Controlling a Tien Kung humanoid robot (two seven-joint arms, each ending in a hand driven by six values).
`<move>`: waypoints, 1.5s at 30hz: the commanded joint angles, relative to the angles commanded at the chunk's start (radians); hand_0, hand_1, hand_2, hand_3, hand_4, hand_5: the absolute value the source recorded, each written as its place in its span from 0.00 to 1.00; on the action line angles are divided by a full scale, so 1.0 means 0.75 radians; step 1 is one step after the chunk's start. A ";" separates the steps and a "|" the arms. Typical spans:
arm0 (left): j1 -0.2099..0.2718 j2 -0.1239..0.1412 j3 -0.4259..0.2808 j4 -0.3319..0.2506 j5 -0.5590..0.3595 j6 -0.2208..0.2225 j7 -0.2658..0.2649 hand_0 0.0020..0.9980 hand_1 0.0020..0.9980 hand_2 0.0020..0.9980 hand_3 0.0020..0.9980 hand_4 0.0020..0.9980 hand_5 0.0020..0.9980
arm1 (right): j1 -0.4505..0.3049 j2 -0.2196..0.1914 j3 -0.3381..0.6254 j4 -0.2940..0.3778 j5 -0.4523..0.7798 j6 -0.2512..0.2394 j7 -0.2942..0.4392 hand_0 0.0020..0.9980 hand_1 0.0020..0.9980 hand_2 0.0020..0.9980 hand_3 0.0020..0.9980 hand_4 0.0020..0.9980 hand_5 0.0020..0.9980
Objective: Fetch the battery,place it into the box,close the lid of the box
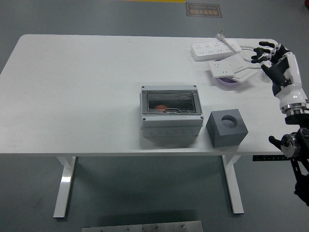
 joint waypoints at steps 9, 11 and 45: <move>-0.010 0.015 0.040 0.005 -0.077 0.017 -0.030 0.63 0.70 0.57 0.54 0.50 0.00 | -0.005 -0.024 -0.020 0.006 -0.011 0.024 -0.039 0.59 0.57 0.57 0.57 0.66 0.09; -0.011 0.017 0.046 0.006 -0.087 0.018 -0.034 0.63 0.70 0.57 0.54 0.50 0.00 | -0.008 -0.033 -0.029 0.011 -0.018 0.023 -0.043 0.59 0.57 0.57 0.57 0.66 0.09; -0.001 0.031 0.084 0.010 -0.157 0.020 -0.054 0.63 0.70 0.57 0.54 0.50 0.00 | -0.042 -0.070 -0.053 0.051 -0.030 0.006 -0.088 0.48 0.52 0.54 0.64 0.67 0.00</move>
